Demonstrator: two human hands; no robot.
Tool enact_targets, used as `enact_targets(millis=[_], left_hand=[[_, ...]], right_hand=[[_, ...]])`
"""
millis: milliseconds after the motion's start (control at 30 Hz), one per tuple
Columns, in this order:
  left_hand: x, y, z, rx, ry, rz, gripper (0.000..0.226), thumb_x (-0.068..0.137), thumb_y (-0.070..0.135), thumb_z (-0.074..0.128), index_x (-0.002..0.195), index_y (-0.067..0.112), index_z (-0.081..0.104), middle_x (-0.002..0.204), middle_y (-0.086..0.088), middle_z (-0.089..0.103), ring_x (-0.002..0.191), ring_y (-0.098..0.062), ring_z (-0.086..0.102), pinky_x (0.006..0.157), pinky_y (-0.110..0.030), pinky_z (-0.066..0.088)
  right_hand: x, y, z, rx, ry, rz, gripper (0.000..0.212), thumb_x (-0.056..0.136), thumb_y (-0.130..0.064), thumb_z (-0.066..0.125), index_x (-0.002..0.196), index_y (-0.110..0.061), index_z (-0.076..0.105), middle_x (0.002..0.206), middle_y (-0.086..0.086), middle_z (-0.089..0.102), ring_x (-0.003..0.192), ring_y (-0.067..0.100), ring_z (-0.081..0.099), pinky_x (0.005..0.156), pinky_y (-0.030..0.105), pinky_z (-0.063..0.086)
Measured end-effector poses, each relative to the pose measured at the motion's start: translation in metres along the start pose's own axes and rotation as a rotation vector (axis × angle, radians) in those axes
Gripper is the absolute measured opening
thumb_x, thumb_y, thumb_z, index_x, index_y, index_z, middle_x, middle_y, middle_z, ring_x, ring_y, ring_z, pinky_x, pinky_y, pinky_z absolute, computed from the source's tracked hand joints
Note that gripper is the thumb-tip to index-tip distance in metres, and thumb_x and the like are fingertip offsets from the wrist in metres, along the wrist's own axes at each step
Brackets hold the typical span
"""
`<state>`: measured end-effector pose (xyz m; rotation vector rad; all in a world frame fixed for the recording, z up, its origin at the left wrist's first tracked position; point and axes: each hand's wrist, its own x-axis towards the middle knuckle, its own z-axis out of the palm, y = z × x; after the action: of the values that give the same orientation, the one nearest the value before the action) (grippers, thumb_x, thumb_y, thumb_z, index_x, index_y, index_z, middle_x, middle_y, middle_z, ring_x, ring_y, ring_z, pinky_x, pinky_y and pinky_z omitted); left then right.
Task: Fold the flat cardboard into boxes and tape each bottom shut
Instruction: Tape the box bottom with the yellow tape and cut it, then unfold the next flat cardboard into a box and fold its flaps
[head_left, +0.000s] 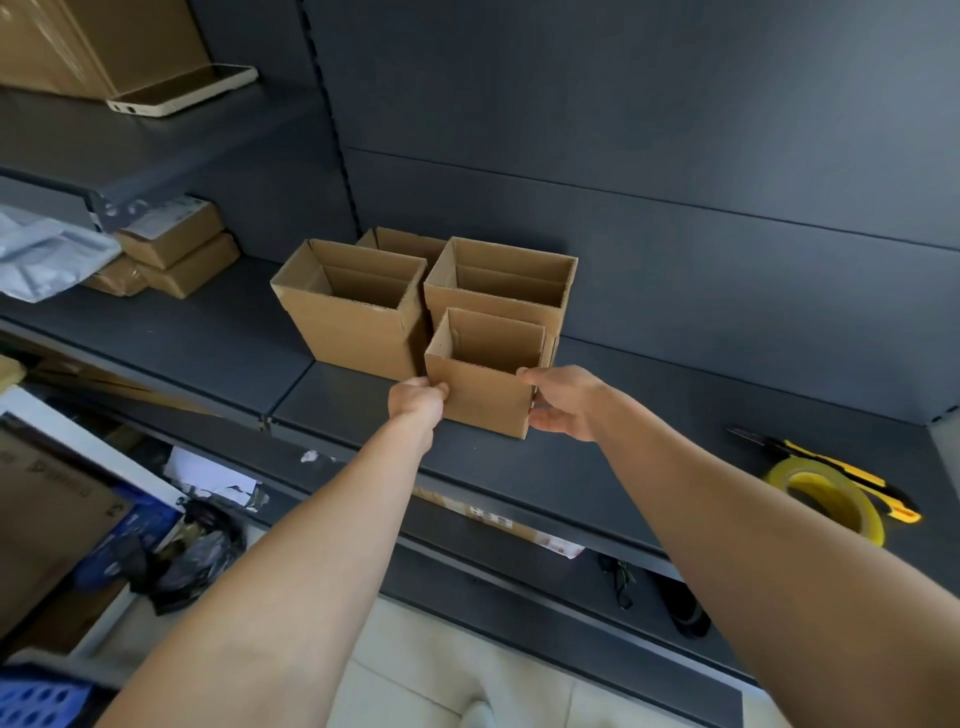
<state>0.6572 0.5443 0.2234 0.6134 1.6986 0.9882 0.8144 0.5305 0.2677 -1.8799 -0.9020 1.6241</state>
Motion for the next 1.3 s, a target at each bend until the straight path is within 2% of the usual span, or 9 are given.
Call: enact_targets(millis=[200, 267, 333, 367, 433, 567, 733, 1000, 1300], left_hand=[[0.014, 0.005, 0.001, -0.002, 0.004, -0.006, 0.023, 0.090, 0.014, 0.063, 0.110, 0.004, 0.062, 0.100, -0.009, 0.061, 0.094, -0.026, 0.057, 0.097, -0.037, 0.048], [0.016, 0.008, 0.000, 0.003, 0.076, -0.019, 0.012, 0.091, 0.013, 0.062, 0.084, 0.005, 0.059, 0.084, -0.007, 0.059, 0.079, -0.023, 0.057, 0.086, -0.033, 0.051], [0.016, 0.009, 0.000, 0.051, 0.139, 0.014, 0.015, 0.092, 0.010, 0.058, 0.078, 0.007, 0.056, 0.085, -0.010, 0.060, 0.074, -0.024, 0.057, 0.078, -0.034, 0.052], [0.011, 0.010, -0.001, 0.094, 0.149, 0.068, 0.009, 0.093, 0.010, 0.056, 0.086, 0.006, 0.059, 0.091, -0.012, 0.062, 0.078, -0.025, 0.058, 0.074, -0.034, 0.053], [-0.002, 0.015, -0.002, 0.210, 0.130, 0.219, 0.013, 0.095, 0.013, 0.053, 0.104, 0.008, 0.060, 0.101, -0.009, 0.062, 0.087, -0.024, 0.060, 0.071, -0.031, 0.051], [-0.031, 0.036, -0.004, 0.469, -0.050, 0.557, 0.014, 0.096, 0.014, 0.051, 0.107, 0.014, 0.059, 0.108, 0.000, 0.060, 0.094, -0.013, 0.055, 0.072, -0.019, 0.041], [-0.082, 0.060, -0.003, 0.808, -0.085, 0.818, 0.025, 0.097, 0.017, 0.050, 0.121, 0.013, 0.055, 0.125, -0.002, 0.057, 0.111, -0.017, 0.056, 0.089, -0.028, 0.048], [-0.180, 0.046, -0.023, 1.166, 0.265, 1.054, 0.027, 0.096, 0.016, 0.047, 0.121, 0.009, 0.054, 0.117, -0.009, 0.056, 0.110, -0.028, 0.052, 0.089, -0.034, 0.036], [-0.259, 0.006, -0.110, 1.437, 0.696, 0.929, 0.023, 0.084, 0.009, 0.061, 0.106, 0.004, 0.062, 0.100, -0.013, 0.062, 0.100, -0.036, 0.056, 0.104, -0.045, 0.031]], right_hand=[[0.010, -0.005, 0.004, 0.061, 0.014, -0.036, 0.049, 0.091, -0.036, 0.062, 0.132, -0.011, 0.052, 0.134, 0.005, 0.054, 0.116, 0.021, 0.057, 0.101, 0.034, 0.047], [0.007, -0.005, 0.000, -0.019, 0.099, -0.068, 0.031, 0.092, -0.040, 0.058, 0.101, -0.010, 0.063, 0.104, -0.001, 0.066, 0.085, 0.024, 0.066, 0.094, 0.034, 0.051], [0.000, -0.008, -0.007, -0.158, 0.228, -0.113, 0.034, 0.094, -0.035, 0.053, 0.072, -0.010, 0.051, 0.068, 0.002, 0.052, 0.054, 0.021, 0.049, 0.067, 0.031, 0.052], [-0.004, -0.009, -0.011, -0.223, 0.280, -0.163, 0.033, 0.095, -0.030, 0.051, 0.075, -0.004, 0.054, 0.070, 0.010, 0.055, 0.058, 0.024, 0.053, 0.063, 0.034, 0.051], [-0.013, -0.013, -0.018, -0.373, 0.335, -0.281, 0.029, 0.095, -0.025, 0.050, 0.097, 0.002, 0.060, 0.091, 0.016, 0.062, 0.082, 0.029, 0.062, 0.074, 0.037, 0.051], [-0.039, -0.029, -0.025, -0.795, 0.282, -0.442, 0.039, 0.095, -0.030, 0.050, 0.128, -0.008, 0.050, 0.118, 0.011, 0.058, 0.106, 0.030, 0.056, 0.088, 0.038, 0.049], [-0.077, -0.046, -0.034, -1.321, 0.326, -0.667, 0.037, 0.096, -0.038, 0.049, 0.121, -0.011, 0.050, 0.117, 0.009, 0.058, 0.115, 0.029, 0.047, 0.096, 0.039, 0.034], [-0.137, -0.039, -0.036, -1.582, 0.317, -0.945, 0.027, 0.094, -0.022, 0.048, 0.118, -0.011, 0.055, 0.120, 0.010, 0.057, 0.119, 0.031, 0.044, 0.106, 0.045, 0.028], [-0.202, -0.023, 0.037, -1.656, 0.190, -1.273, 0.032, 0.090, -0.027, 0.060, 0.119, -0.012, 0.055, 0.123, 0.011, 0.056, 0.124, 0.033, 0.041, 0.108, 0.046, 0.024]])
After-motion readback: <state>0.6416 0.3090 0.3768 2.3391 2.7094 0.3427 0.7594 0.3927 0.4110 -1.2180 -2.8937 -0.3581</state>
